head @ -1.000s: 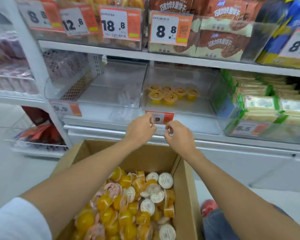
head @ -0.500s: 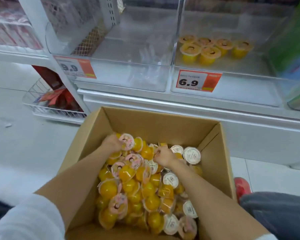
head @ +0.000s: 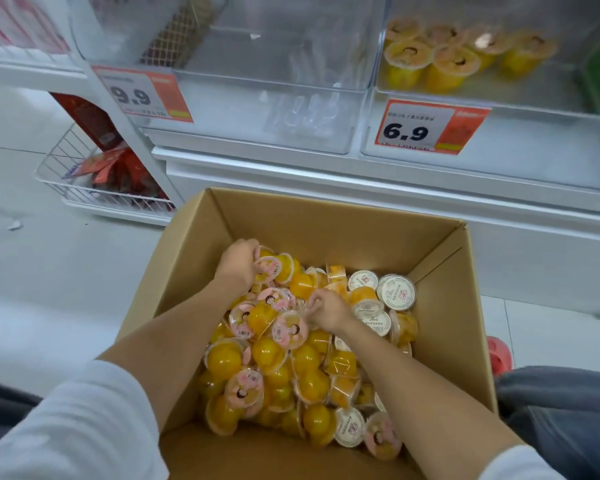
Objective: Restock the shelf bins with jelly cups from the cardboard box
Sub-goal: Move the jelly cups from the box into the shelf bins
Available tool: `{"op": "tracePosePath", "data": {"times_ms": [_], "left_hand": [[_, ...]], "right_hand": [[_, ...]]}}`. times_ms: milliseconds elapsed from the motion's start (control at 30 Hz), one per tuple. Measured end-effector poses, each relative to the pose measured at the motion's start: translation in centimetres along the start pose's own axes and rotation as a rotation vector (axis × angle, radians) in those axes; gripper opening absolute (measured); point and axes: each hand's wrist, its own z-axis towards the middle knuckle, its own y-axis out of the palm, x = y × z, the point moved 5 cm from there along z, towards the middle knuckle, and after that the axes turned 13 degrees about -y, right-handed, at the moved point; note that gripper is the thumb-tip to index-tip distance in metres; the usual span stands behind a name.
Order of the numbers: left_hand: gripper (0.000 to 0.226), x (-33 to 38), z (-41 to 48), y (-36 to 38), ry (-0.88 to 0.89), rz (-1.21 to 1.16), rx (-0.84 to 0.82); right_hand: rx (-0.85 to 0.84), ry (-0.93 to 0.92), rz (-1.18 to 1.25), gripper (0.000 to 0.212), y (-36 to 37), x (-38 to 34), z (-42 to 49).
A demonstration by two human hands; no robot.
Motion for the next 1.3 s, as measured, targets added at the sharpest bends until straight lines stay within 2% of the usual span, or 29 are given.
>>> {"op": "tracePosePath", "data": {"times_ms": [67,133,167,233,267,300,400,500,567,667,833,933,1067,1167,1233,1300], "left_hand": [[0.028,0.5,-0.4,-0.8,-0.023,-0.040,-0.010],[0.032,1.4,-1.3,-2.1,-0.044,-0.057,-0.018],[0.032,1.8,-1.9,-2.7,-0.053,-0.065,-0.021],[0.031,2.6,-3.2,-3.7,-0.079,-0.078,-0.031],[0.031,2.8,-3.9,-3.9,-0.087,-0.075,-0.042],[0.032,2.9,-4.4,-3.9,-0.089,-0.068,-0.052],[0.035,2.5,-5.6,-3.4,-0.102,-0.028,-0.080],[0.035,1.9,-6.3,-3.4,-0.109,0.040,-0.110],[0.030,2.0,-6.6,-4.0,-0.112,0.048,-0.129],[0.025,4.0,-7.2,-6.1,-0.085,0.018,-0.119],[0.027,12.0,-9.2,-11.2,0.077,-0.211,-0.149],[0.024,17.9,-11.3,-14.2,0.177,-0.470,-0.211],[0.013,25.8,-13.7,-17.1,0.295,-0.703,-0.227],[0.017,31.3,-12.6,-17.7,0.319,-0.756,-0.111],[0.019,34.8,-11.1,-17.3,0.317,-0.765,-0.107],[0.030,38.2,-8.9,-16.4,0.342,-0.632,-0.057]], "right_hand": [[0.102,0.030,0.058,0.029,-2.3,-0.1,0.0],[0.066,0.036,0.041,0.023,-3.7,-1.4,-0.9],[0.005,0.044,0.017,0.037,-3.7,-2.2,-1.4],[-0.178,0.067,-0.016,0.084,-2.0,-3.5,-2.7],[-0.252,0.066,-0.068,0.093,-0.6,-3.8,-3.3],[-0.282,0.067,-0.122,0.089,0.8,-3.9,-3.8],[-0.115,0.071,-0.148,0.059,3.4,-2.9,-4.3],[-0.053,-0.023,-0.286,0.053,3.1,-2.9,-4.7],[-0.031,-0.057,-0.271,0.034,1.1,-3.2,-4.8],[0.085,-0.076,-0.163,0.024,-5.3,-5.0,-6.1],[0.360,-0.200,0.062,0.034,-19.7,-12.1,-11.5],[0.493,-0.263,0.268,0.020,-26.6,-16.3,-14.8],[0.676,-0.331,0.350,0.011,-33.6,-19.7,-17.1],[0.773,-0.352,0.423,0.009,-37.8,-20.4,-16.5],[0.841,-0.321,0.450,0.014,-40.7,-19.7,-15.1],[0.884,-0.258,0.462,0.027,-43.3,-18.2,-13.0]]}}
